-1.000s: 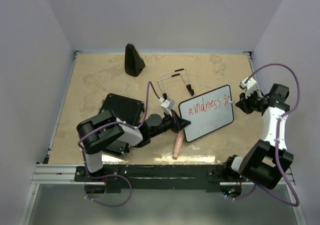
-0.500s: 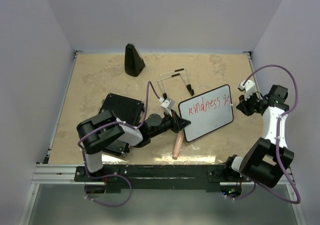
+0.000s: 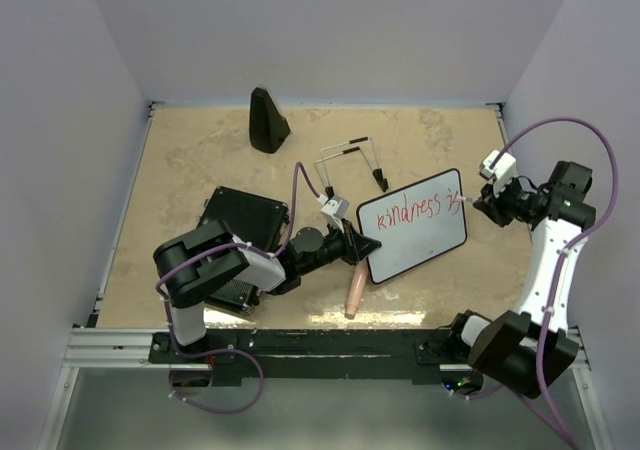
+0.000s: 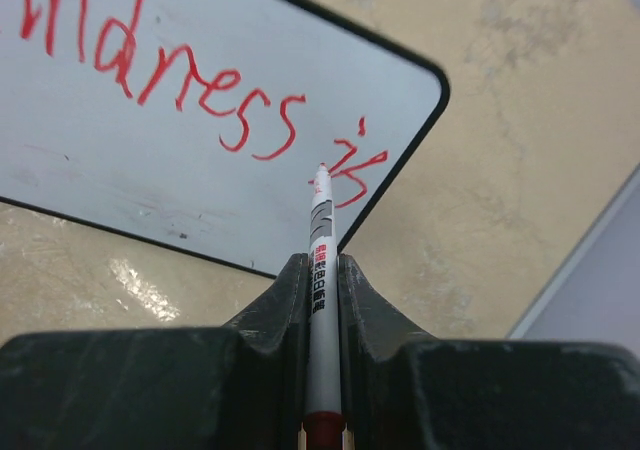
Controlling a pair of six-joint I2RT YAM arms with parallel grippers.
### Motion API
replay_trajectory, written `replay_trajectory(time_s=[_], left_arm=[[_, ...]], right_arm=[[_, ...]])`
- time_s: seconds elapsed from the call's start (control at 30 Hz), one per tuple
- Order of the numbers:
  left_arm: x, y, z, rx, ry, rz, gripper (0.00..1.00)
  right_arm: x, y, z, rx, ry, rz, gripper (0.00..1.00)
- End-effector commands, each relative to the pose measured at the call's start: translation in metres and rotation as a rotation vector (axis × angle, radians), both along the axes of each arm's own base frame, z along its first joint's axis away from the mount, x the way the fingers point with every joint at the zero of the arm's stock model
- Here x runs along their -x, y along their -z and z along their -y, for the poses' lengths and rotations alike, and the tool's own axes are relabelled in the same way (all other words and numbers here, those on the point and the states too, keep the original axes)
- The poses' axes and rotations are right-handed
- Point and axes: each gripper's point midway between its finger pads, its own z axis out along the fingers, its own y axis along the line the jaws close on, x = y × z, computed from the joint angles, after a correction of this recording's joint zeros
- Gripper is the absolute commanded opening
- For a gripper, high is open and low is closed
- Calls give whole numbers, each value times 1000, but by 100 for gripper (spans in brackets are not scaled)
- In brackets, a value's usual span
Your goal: Write a sentence on the whiteboard
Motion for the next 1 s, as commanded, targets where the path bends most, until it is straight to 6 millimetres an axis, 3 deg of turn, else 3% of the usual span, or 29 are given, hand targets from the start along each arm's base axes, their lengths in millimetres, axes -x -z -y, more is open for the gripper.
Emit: replay_trajectory(time_s=[0.0, 0.2, 0.37, 0.7, 0.97], left_arm=[[4, 11, 0, -42, 29, 18, 0], [-5, 1, 7, -30, -2, 7, 0], [-16, -4, 10, -15, -52, -17, 0], [-29, -5, 16, 35, -123, -70, 0], [-35, -9, 14, 65, -158, -49, 0]], right_arm=[[17, -44, -21, -13, -78, 81, 0], [38, -32, -45, -96, -184, 24, 0], [41, -30, -52, -98, -216, 44, 0], [53, -23, -92, -114, -370, 28, 0], [57, -11, -101, -100, -427, 18, 0]])
